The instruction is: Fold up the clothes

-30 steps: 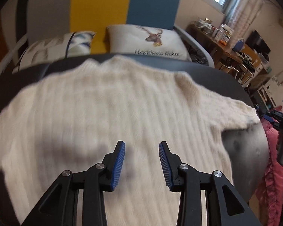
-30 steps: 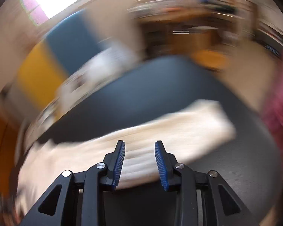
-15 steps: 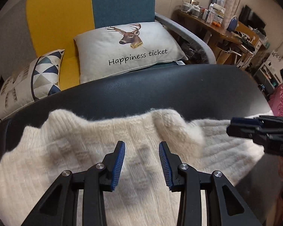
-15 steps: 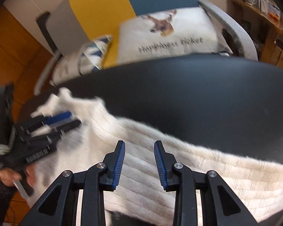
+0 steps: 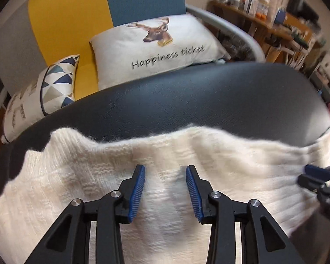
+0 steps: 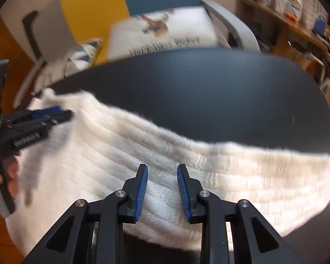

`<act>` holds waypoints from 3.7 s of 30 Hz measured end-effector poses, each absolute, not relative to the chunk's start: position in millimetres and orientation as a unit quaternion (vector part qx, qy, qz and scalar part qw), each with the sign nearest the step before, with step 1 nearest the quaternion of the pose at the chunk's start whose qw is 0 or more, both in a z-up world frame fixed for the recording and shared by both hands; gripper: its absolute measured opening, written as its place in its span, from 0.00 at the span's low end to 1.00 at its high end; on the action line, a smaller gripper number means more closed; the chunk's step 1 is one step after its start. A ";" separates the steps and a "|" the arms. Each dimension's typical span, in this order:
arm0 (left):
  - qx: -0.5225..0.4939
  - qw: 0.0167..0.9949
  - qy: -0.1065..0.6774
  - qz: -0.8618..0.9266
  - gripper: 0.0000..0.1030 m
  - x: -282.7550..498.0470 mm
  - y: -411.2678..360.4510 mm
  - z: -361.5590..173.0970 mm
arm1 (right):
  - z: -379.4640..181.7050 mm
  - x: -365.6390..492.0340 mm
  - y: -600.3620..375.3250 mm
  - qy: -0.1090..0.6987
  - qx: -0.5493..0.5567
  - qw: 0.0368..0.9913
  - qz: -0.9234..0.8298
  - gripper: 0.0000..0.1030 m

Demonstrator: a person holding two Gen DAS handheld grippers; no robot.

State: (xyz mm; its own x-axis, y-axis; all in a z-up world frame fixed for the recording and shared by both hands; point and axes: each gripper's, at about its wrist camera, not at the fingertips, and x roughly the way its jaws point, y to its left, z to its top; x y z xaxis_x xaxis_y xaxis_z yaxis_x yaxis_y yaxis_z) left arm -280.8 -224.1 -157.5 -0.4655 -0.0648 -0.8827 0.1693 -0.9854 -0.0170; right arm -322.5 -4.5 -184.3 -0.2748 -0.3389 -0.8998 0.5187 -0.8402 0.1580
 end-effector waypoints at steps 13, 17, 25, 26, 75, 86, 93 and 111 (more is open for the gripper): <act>0.530 0.071 0.027 -0.845 0.41 -312.3 -200.4 -170.5 | -204.6 -358.1 137.5 0.130 0.580 0.073 -0.801 0.27; 0.527 0.086 -0.002 -0.846 0.43 -311.4 -192.9 -173.6 | -205.9 -336.6 144.3 0.157 0.581 0.064 -0.796 0.26; 0.526 0.084 0.047 -0.845 0.43 -303.6 -205.6 -150.5 | -166.8 -330.5 158.1 0.064 0.547 0.112 -0.827 0.30; 0.516 0.074 0.054 -0.851 0.43 -293.6 -206.4 -141.4 | -159.9 -324.8 147.2 0.057 0.538 0.144 -0.829 0.30; 0.476 0.097 0.225 -0.845 0.47 -0.8 -257.2 -165.9 | -171.9 -255.7 320.2 -0.371 0.460 0.153 -0.792 0.39; 0.491 0.114 0.206 -0.838 0.51 -12.7 -245.6 -166.2 | -224.0 -309.4 367.7 -0.479 0.450 0.049 -0.752 0.38; 0.492 0.112 0.215 -0.836 0.52 -12.6 -249.0 -167.7 | -226.4 -326.8 352.8 -0.460 0.446 0.036 -0.767 0.38; 0.482 0.106 0.236 -0.837 0.53 -10.7 -257.1 -155.0 | -182.0 -333.4 303.8 -0.377 0.424 0.109 -0.816 0.07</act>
